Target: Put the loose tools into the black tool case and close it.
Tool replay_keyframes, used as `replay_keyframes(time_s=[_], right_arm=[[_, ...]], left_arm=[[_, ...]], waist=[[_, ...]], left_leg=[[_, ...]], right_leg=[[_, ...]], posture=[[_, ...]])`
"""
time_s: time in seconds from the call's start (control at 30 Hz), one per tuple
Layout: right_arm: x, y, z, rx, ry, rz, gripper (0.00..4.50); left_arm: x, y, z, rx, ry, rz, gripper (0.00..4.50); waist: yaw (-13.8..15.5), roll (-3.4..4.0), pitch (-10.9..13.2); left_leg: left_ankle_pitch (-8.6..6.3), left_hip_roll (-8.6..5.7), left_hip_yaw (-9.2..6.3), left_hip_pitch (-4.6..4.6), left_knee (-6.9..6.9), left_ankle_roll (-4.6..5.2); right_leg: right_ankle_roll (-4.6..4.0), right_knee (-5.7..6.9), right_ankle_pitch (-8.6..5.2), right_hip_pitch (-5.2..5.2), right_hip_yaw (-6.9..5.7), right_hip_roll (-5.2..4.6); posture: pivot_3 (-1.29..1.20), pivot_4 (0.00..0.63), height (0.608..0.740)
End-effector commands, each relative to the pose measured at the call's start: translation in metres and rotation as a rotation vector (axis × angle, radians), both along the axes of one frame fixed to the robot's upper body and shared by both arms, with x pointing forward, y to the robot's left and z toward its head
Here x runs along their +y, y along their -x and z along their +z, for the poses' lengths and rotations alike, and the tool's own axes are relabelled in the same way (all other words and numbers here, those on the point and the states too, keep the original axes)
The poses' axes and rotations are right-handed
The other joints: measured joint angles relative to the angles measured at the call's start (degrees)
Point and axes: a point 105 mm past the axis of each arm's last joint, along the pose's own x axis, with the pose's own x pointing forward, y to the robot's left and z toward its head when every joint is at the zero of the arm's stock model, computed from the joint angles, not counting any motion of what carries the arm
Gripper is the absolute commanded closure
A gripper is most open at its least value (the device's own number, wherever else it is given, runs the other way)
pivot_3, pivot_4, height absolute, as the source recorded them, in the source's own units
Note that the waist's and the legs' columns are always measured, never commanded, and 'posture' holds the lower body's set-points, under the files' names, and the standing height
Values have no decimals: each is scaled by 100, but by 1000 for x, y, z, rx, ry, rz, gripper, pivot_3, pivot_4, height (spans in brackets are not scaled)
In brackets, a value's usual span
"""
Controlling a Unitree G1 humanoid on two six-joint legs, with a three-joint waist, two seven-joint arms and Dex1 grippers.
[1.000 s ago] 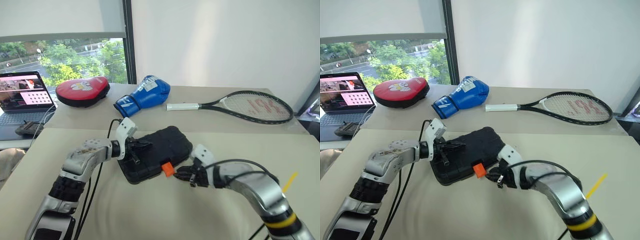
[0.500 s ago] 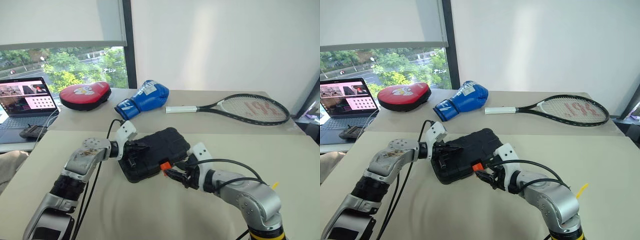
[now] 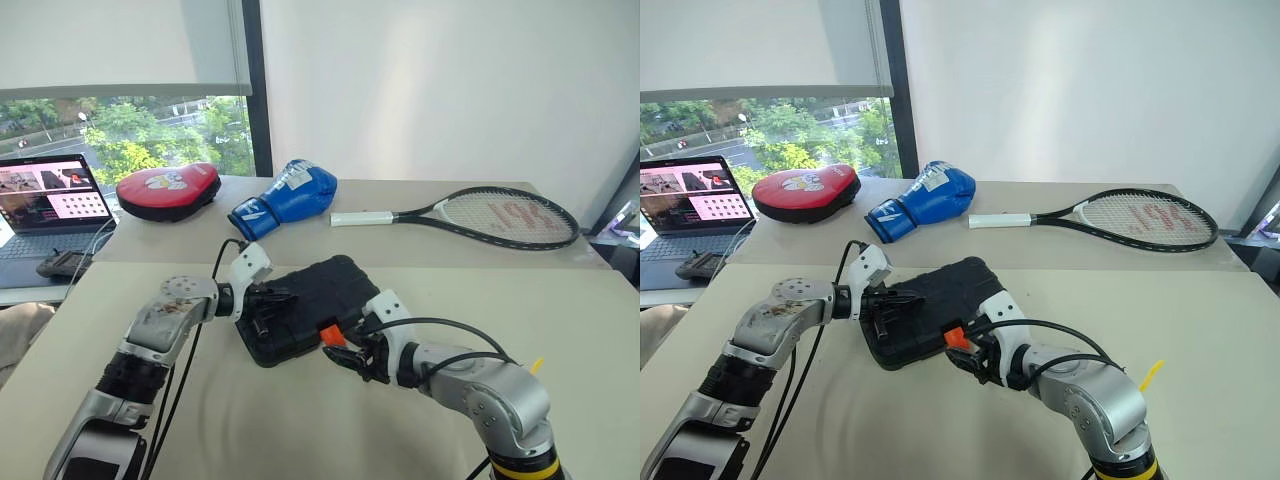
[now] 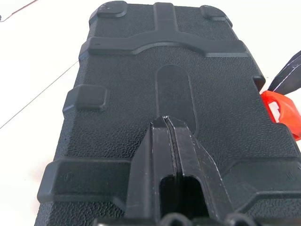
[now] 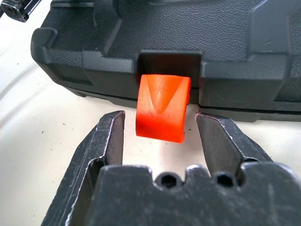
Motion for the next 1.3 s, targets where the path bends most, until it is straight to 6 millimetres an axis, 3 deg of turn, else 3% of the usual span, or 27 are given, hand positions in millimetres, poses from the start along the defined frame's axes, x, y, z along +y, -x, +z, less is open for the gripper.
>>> replay_keyframes(time_s=[0.03,0.2,0.23,0.8,0.87,1.0,1.17,1.3], right_arm=[[2,-1,7,-25,-6,22,1905],[3,-5,6,-25,6,23,3291],[3,-5,6,-26,7,23,3300],[8,-14,15,-68,-13,43,3304],[6,-18,9,-65,4,36,2304],[1,-27,-3,-69,48,-7,1065],[-14,-16,-1,-63,43,6,1065],[-25,8,7,-26,-11,53,2205]], left_arm=[[10,6,-34,111,-74,32,4500],[10,7,-33,107,-73,35,4500],[10,7,-33,107,-73,36,4500],[5,14,-38,97,-105,-3,4500],[5,15,-38,95,-108,-8,4500],[3,17,-39,95,-113,-15,4500],[5,17,-39,92,-116,-7,4500],[7,17,-40,92,-120,-1,4500]], waist=[[-7,0,0],[-13,0,0],[-14,0,0],[-32,0,0],[-41,0,0],[-59,-2,-2],[-64,-1,-2],[-31,4,-5]], left_leg=[[0,0,0,0,0,0],[0,0,-1,0,-1,0],[0,0,-1,0,-1,0],[0,1,-3,1,-1,-1],[1,2,-3,3,-1,-1],[1,2,-4,5,-3,-1],[3,3,-4,12,-2,-1],[-4,3,-7,-2,-6,5]], right_leg=[[0,0,0,0,0,0],[0,0,0,-1,0,-1],[0,0,0,0,0,-1],[0,0,0,0,0,-5],[0,0,0,0,1,-5],[0,-1,-1,1,1,-4],[2,-4,-1,9,3,-11],[7,-7,-5,-1,2,-15]], posture=[[0,150,740],[0,150,740],[0,150,740],[0,150,740],[0,150,740],[0,150,740],[0,150,740],[0,150,740]])
